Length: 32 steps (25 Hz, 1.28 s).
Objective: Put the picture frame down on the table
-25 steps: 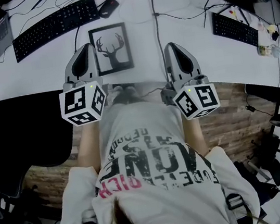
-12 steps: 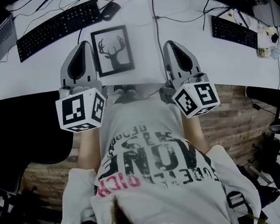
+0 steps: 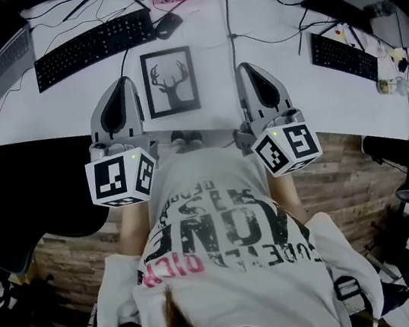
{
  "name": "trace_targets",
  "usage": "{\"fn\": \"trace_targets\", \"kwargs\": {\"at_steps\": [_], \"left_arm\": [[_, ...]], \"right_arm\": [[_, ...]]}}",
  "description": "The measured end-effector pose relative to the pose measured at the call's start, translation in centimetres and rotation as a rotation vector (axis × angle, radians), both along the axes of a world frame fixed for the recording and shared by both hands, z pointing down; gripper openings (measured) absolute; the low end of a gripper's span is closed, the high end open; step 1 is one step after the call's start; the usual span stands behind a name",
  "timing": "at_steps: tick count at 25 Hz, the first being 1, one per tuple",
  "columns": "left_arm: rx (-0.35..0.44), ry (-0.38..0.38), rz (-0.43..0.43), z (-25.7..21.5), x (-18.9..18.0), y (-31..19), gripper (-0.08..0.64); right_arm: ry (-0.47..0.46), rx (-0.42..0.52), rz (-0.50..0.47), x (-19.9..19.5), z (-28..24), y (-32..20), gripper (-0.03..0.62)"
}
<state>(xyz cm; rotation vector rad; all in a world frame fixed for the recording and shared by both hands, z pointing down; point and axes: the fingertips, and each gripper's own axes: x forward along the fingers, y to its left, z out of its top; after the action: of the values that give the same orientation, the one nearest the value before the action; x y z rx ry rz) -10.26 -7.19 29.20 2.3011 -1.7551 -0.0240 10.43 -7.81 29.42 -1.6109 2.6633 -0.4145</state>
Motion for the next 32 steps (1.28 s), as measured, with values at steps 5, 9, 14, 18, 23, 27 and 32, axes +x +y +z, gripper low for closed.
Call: {"fn": "trace_targets", "kwargs": {"at_steps": [5,9,14,18,23,27,32], "left_arm": [[-0.008,-0.008,-0.013,0.2,-0.2,1.0,0.003],[-0.009,-0.009,-0.024,0.3,-0.4,1.4,0.003],[0.001,-0.004,-0.025,-0.1,-0.4,1.5,0.003],[0.014,0.001,-0.022,-0.4,-0.2,1.1,0.003],[0.024,0.003,-0.003,-0.7,0.4,0.6,0.003],[0.025,0.000,0.015,-0.7,0.9,0.2,0.003],[0.014,0.003,0.033,-0.4,1.4,0.0,0.003]], "right_arm": [[0.000,0.006,-0.023,-0.4,-0.3,-0.1,-0.001],[-0.005,0.014,-0.034,-0.6,-0.5,-0.3,-0.002],[-0.013,0.025,-0.036,-0.8,-1.0,-0.6,-0.001],[-0.012,0.027,-0.031,-0.7,-1.1,-0.7,-0.002],[-0.011,0.029,-0.016,-0.1,-1.2,-0.9,-0.002],[-0.008,0.021,-0.005,0.2,-1.0,-0.8,-0.002],[0.000,0.004,0.003,0.5,-0.5,-0.5,0.000]]}}
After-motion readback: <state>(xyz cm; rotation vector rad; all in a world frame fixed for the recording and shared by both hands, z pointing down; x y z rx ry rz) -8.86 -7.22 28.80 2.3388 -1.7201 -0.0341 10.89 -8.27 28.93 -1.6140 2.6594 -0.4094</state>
